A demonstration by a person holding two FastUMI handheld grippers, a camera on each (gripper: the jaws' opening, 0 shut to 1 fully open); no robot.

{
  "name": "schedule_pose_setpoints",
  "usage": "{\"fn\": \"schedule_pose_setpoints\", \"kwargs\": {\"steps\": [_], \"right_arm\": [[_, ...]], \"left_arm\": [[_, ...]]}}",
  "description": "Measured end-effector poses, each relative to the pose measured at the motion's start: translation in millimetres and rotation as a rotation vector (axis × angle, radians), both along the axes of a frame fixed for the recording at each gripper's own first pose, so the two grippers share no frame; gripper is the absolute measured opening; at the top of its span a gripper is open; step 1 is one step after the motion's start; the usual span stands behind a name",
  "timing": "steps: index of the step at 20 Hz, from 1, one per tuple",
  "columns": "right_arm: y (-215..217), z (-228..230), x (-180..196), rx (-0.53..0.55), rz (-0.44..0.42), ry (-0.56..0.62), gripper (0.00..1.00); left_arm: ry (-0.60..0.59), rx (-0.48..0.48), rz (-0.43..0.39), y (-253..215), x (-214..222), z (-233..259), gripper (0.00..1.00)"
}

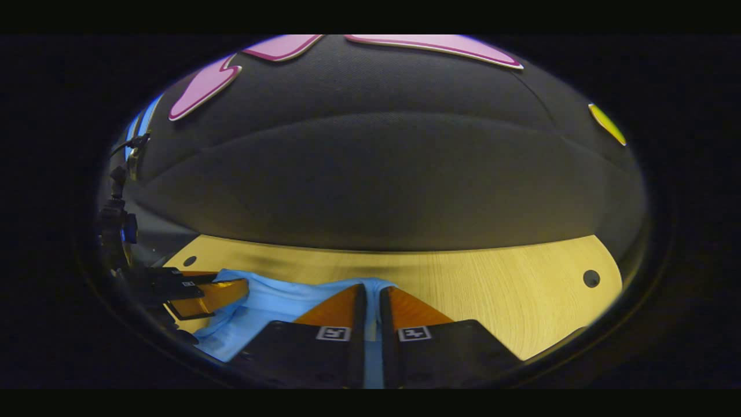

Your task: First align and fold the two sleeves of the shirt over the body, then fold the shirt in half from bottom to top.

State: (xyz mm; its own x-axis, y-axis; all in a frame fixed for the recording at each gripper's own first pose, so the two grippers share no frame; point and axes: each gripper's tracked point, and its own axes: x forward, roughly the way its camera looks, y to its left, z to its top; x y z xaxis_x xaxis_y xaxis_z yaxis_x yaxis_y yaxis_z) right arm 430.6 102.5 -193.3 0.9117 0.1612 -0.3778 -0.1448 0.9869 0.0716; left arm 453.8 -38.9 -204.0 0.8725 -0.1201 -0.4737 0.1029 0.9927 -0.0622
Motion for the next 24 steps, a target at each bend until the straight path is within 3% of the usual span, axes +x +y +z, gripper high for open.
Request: {"fn": "schedule_pose_setpoints", "kwargs": {"steps": [1, 2, 4, 7, 9, 13, 14, 16, 20, 24], "right_arm": [[-5.5, 3.0, -6.7, -0.020, -0.002, -0.006, 0.46], [-12.4, 10.8, -12.3, -0.041, -0.016, -0.036, 0.62], [-24.5, 33.1, -33.6, -0.070, -0.035, -0.098, 0.94], [-41.9, 62.4, -81.4, -0.082, -0.077, -0.147, 0.96], [-48.6, 80.2, -124.1, -0.079, -0.093, -0.171, 0.96], [-47.9, 121.4, -222.9, -0.087, -0.092, -0.236, 0.96], [-47.0, 133.0, -248.2, -0.098, -0.088, -0.257, 0.92], [-45.9, 152.6, -297.9, -0.116, -0.088, -0.286, 0.96], [-37.5, 180.7, -388.2, -0.106, -0.074, -0.322, 0.96], [-31.9, 193.4, -468.7, -0.123, -0.068, -0.324, 0.96]], "left_arm": [[-0.004, -0.019, 0.015, -0.7, -6.4, 6.5, 0.75], [-0.030, -0.037, 0.023, 0.0, -11.1, 8.3, 1.00], [-0.098, -0.031, 0.046, 12.8, -34.5, 28.3, 0.97], [-0.186, -0.011, 0.076, 24.5, -87.8, 64.4, 0.97], [-0.227, -0.046, 0.098, 28.1, -135.8, 83.6, 0.97], [-0.304, -0.150, 0.148, 40.7, -240.9, 123.6, 0.97], [-0.327, -0.156, 0.156, 44.0, -269.6, 133.3, 0.97], [-0.370, -0.147, 0.169, 49.3, -325.2, 152.8, 0.97], [-0.435, -0.158, 0.065, 34.7, -434.1, 182.6, 0.96], [-0.491, -0.099, -0.003, 23.4, -524.8, 202.1, 0.97]]}}
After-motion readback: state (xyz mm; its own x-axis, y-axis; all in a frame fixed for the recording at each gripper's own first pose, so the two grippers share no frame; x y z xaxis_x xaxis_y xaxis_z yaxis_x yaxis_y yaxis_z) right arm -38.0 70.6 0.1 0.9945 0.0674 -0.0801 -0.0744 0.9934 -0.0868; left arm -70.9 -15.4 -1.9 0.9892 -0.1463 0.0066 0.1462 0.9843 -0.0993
